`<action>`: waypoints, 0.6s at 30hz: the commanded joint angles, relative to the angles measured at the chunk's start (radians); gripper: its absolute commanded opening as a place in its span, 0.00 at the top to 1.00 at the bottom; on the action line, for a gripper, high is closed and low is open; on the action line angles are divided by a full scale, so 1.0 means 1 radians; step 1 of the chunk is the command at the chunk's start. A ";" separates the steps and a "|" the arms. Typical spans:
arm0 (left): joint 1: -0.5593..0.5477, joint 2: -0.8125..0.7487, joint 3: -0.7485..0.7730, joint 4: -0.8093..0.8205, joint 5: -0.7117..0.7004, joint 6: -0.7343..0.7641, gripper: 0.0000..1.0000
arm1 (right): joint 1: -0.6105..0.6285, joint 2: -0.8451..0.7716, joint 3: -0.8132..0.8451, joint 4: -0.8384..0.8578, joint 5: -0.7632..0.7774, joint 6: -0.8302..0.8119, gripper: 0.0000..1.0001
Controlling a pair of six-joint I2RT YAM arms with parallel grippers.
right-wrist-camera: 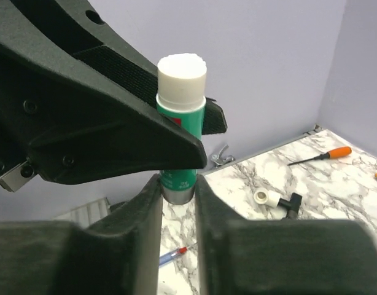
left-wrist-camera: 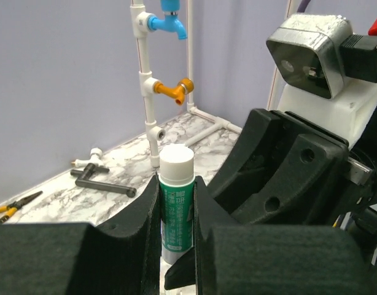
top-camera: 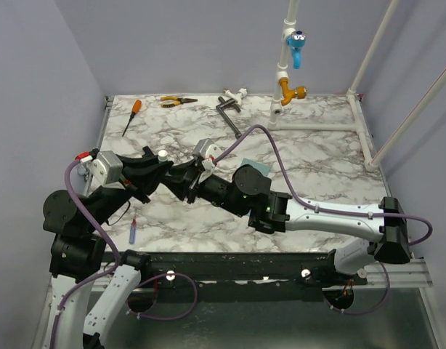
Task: Place the letter into the envelope and seal it
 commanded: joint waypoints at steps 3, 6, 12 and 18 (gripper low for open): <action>-0.013 -0.024 0.000 -0.050 0.088 -0.047 1.00 | -0.018 -0.046 -0.020 -0.107 -0.173 -0.154 0.31; -0.013 -0.022 0.023 -0.034 0.127 -0.051 1.00 | -0.087 -0.092 -0.086 -0.065 -0.381 -0.058 0.13; -0.012 -0.032 0.010 0.021 0.258 -0.119 1.00 | -0.231 -0.114 -0.246 0.311 -0.842 0.241 0.12; -0.012 -0.035 -0.003 0.057 0.319 -0.158 1.00 | -0.237 -0.084 -0.248 0.482 -0.986 0.268 0.13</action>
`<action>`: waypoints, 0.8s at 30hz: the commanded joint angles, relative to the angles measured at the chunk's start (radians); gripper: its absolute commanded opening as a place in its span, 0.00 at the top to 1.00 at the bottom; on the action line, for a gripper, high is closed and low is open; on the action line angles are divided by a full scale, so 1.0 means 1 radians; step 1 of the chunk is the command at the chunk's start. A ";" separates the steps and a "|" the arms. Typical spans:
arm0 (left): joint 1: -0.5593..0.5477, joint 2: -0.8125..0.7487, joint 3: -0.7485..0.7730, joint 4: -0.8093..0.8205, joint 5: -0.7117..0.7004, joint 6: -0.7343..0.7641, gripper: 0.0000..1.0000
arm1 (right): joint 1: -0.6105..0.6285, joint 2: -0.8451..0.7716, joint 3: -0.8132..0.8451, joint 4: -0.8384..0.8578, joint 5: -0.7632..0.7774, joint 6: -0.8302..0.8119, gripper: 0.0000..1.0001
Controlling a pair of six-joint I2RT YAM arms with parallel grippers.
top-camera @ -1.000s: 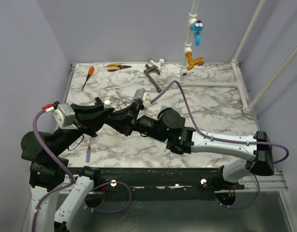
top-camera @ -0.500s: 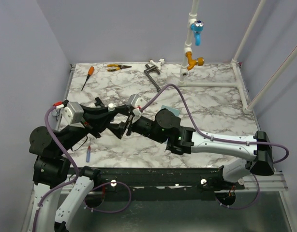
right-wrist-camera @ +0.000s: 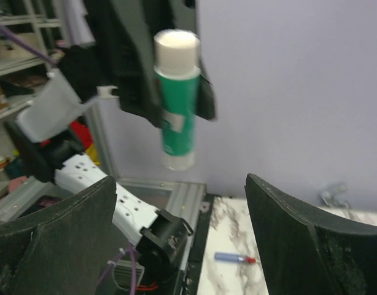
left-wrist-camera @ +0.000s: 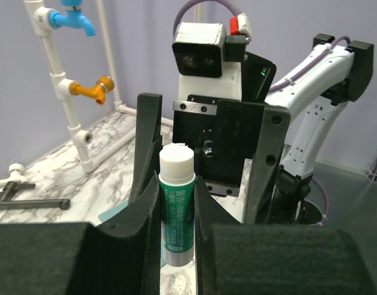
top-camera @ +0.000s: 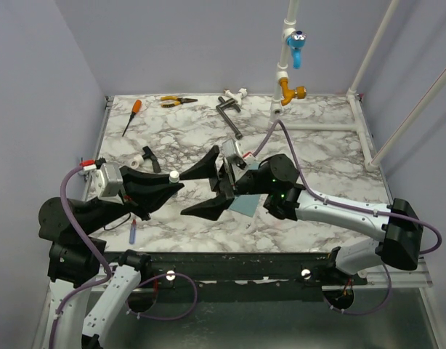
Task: Place the letter into the envelope and seal it
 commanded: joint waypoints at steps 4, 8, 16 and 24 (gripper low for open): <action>-0.002 -0.014 -0.003 0.058 0.112 -0.068 1.00 | 0.004 0.046 0.045 0.248 -0.259 0.112 0.21; -0.003 -0.014 0.004 0.075 0.121 -0.083 1.00 | 0.004 0.082 0.089 0.204 -0.260 0.132 0.36; -0.002 -0.020 -0.001 0.095 0.135 -0.101 1.00 | -0.003 0.130 0.128 0.243 -0.281 0.197 0.56; -0.002 -0.018 -0.010 0.101 0.133 -0.104 1.00 | -0.005 0.146 0.142 0.279 -0.284 0.235 0.56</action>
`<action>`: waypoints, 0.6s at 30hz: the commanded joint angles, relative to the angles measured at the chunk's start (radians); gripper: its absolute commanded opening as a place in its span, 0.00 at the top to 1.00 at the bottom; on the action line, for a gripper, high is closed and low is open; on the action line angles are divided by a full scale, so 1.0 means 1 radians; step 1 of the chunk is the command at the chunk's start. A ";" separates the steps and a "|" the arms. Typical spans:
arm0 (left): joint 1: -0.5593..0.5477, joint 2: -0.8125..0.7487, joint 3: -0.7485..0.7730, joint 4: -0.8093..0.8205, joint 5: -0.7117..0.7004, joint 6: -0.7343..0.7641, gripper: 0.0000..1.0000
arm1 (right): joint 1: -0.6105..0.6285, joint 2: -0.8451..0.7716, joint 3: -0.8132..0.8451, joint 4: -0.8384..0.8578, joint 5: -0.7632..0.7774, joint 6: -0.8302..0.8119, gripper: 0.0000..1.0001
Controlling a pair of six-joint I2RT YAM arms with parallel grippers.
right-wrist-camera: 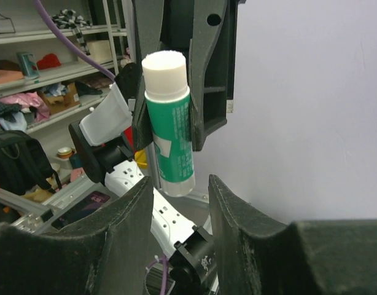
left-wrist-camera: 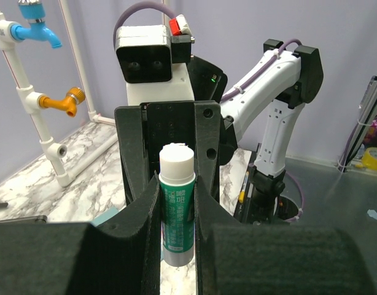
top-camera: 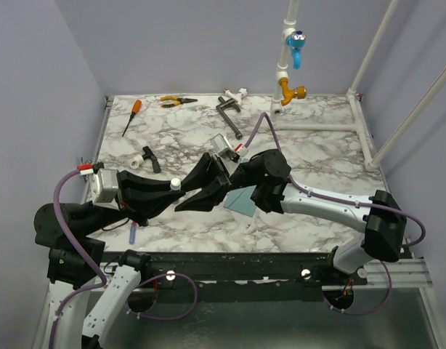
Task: Place the letter into the envelope and seal it
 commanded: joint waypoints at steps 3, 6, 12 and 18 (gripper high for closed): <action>-0.002 -0.008 -0.010 0.025 0.024 -0.019 1.00 | -0.004 0.026 0.044 0.067 -0.034 0.045 0.56; -0.003 -0.007 -0.008 0.025 0.022 -0.019 1.00 | -0.004 0.033 0.051 0.067 -0.037 0.053 0.60; -0.002 -0.006 -0.002 0.027 0.017 -0.019 1.00 | -0.004 0.043 0.061 0.034 -0.035 0.044 0.72; -0.003 -0.023 -0.003 -0.005 -0.114 0.040 1.00 | -0.004 0.014 0.088 -0.199 0.135 -0.054 0.99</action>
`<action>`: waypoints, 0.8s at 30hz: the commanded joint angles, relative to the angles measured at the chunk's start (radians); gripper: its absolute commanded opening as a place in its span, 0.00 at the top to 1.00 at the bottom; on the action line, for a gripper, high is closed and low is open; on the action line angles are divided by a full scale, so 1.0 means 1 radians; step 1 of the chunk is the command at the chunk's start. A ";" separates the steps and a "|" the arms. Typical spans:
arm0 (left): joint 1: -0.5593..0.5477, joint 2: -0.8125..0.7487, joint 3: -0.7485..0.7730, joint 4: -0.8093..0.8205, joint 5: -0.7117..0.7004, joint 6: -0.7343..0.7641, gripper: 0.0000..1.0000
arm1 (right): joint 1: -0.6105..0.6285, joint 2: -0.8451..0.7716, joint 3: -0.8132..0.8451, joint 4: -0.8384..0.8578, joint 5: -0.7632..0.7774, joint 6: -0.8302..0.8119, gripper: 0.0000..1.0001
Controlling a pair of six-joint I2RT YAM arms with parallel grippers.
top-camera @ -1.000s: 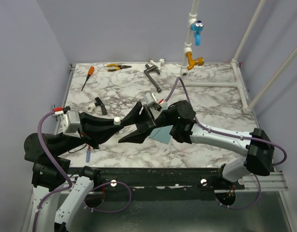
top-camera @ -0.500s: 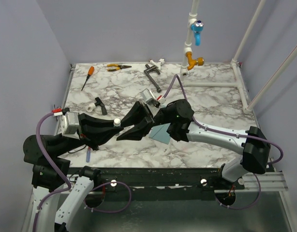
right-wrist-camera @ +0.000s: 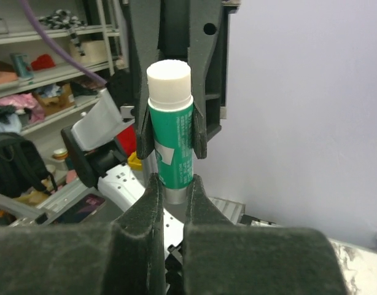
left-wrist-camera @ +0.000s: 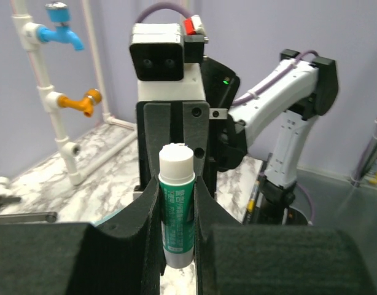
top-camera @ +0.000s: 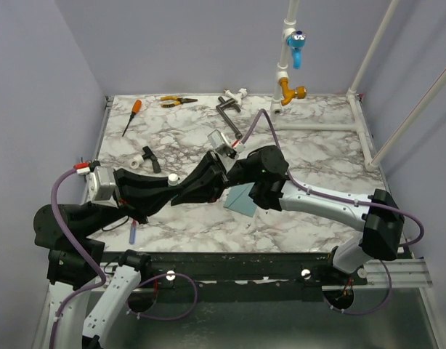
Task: Place the letter into the envelope and seal it
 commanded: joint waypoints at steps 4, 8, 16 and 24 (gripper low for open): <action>-0.002 -0.037 -0.019 -0.099 -0.232 0.134 1.00 | 0.001 -0.062 0.059 -0.418 0.464 -0.136 0.99; -0.004 -0.050 -0.068 -0.112 -0.269 0.119 1.00 | 0.042 -0.077 0.080 -0.560 0.692 -0.213 0.99; -0.003 -0.057 -0.142 -0.134 -0.327 0.075 1.00 | 0.181 -0.051 0.144 -0.678 1.115 -0.410 0.99; -0.003 -0.055 -0.157 -0.130 -0.339 0.069 1.00 | 0.263 0.009 0.206 -0.725 1.379 -0.534 0.99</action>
